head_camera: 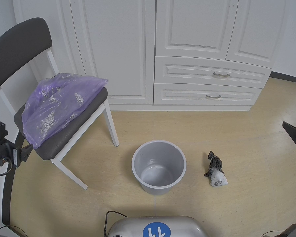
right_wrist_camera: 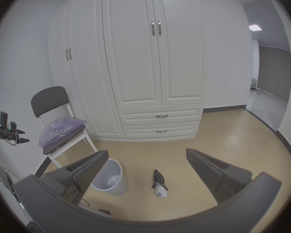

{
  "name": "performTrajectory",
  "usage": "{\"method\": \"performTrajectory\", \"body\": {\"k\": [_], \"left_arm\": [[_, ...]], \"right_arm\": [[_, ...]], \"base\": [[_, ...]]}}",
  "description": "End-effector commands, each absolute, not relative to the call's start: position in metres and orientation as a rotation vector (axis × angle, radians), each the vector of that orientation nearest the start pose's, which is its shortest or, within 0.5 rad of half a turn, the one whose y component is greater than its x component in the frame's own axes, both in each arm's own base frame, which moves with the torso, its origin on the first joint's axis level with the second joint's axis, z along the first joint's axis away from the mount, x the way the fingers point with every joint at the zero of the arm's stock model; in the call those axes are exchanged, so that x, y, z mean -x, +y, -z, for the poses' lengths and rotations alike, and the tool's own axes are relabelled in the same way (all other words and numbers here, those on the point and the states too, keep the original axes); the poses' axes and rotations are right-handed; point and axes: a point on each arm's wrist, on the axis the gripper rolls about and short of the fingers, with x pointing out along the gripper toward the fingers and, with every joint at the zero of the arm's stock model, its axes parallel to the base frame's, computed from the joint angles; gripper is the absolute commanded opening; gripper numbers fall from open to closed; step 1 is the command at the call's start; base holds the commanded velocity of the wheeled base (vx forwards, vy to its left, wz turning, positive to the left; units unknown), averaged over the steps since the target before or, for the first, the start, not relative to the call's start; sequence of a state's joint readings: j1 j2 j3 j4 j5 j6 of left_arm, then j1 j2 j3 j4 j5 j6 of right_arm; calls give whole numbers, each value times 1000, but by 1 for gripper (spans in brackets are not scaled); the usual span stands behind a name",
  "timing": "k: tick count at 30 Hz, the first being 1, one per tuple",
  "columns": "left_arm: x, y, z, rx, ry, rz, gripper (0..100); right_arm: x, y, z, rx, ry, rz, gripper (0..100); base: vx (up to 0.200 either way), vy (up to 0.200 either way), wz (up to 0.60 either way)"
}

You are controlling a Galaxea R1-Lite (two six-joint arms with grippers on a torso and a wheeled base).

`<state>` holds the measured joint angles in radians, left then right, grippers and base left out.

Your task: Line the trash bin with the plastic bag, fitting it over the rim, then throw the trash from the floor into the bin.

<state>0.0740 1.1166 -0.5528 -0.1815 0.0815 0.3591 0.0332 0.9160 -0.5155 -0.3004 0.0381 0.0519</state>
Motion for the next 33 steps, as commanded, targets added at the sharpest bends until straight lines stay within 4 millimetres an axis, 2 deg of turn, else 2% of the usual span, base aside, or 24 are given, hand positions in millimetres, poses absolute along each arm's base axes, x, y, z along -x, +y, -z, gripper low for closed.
{"method": "performTrajectory", "body": {"k": [1,5,17,25,27,33], "left_arm": [[-220,26,-173,-476,611,-132,100],[-237,28,-166,-483,650,-139,100],[-270,28,-155,-487,690,-121,100],[-285,27,-153,-519,663,-183,100],[-296,29,-150,-559,638,-224,100],[-298,29,-160,-570,568,-256,100]], "right_arm": [[-151,14,-219,-46,208,-95,100],[-155,14,-216,-45,224,-96,100],[-156,14,-218,-47,214,-97,100],[-156,13,-219,-47,213,-88,100],[-156,12,-220,-49,208,-86,100],[-156,12,-224,-50,191,-85,100]], "base": [[0,0,0],[0,0,0],[0,0,0],[0,0,0],[0,0,0],[0,0,0]]}}
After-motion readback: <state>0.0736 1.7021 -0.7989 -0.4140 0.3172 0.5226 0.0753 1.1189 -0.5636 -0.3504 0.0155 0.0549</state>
